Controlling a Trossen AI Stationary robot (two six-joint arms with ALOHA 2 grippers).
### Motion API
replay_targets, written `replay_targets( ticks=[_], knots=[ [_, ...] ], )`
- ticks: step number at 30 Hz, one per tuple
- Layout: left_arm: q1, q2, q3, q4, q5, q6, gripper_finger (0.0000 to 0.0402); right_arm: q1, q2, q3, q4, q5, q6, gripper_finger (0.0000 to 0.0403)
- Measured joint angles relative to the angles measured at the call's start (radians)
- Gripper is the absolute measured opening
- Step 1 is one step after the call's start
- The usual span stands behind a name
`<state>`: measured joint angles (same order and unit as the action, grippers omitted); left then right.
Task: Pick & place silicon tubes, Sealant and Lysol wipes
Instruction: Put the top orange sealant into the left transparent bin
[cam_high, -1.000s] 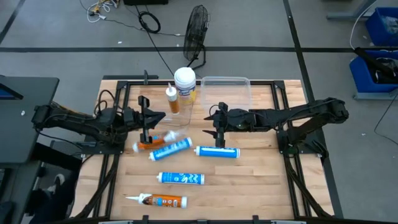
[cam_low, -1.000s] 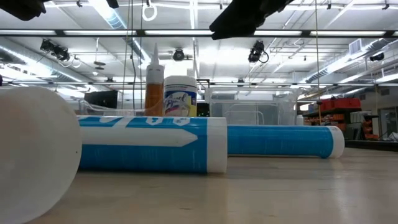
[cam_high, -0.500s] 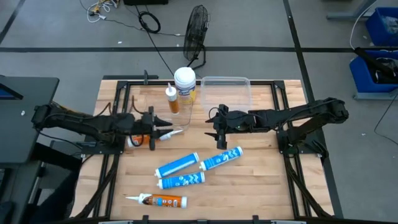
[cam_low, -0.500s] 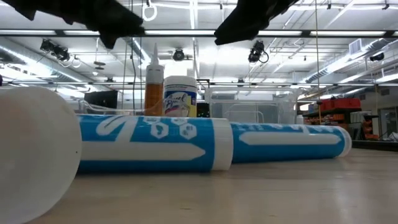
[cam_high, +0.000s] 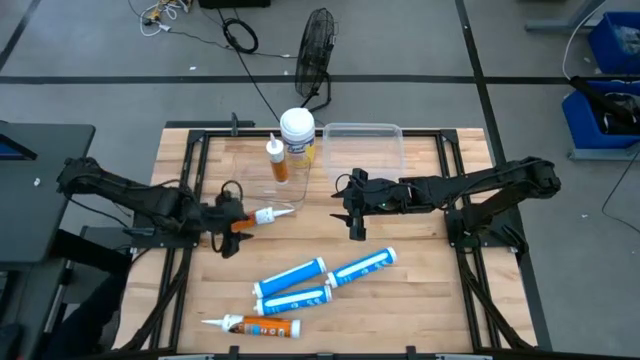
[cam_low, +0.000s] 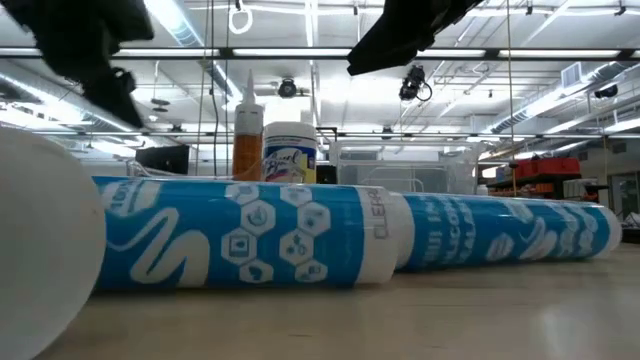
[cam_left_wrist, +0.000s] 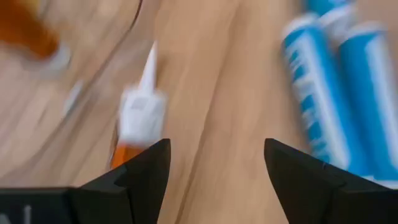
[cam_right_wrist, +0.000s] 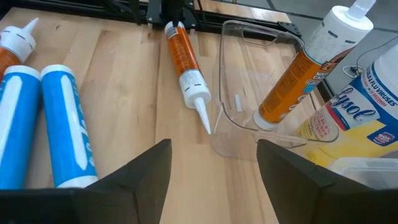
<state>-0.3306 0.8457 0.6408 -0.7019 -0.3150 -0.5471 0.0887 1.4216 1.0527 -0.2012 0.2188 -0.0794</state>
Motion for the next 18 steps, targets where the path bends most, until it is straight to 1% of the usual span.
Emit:
replay_targets(
  ticks=[5, 9, 13, 18],
  knots=[
    [-0.038, 0.060, -0.001, -0.155, -0.046, -0.101, 0.0264, 0.000, 0.000, 0.000, -0.005, 0.001, -0.007, 0.0239],
    [-0.039, 0.137, -0.001, -0.218, -0.055, -0.104, 0.0264, 0.000, 0.000, 0.000, -0.011, 0.001, -0.008, 0.0239],
    [-0.038, 0.230, 0.000, -0.251, -0.065, -0.095, 0.0264, 0.000, 0.000, 0.000, -0.019, 0.001, -0.008, 0.0239],
    [-0.032, 0.336, 0.000, -0.273, -0.114, -0.098, 0.0264, 0.000, 0.000, 0.000, -0.018, 0.001, -0.008, 0.0239]
  ],
)
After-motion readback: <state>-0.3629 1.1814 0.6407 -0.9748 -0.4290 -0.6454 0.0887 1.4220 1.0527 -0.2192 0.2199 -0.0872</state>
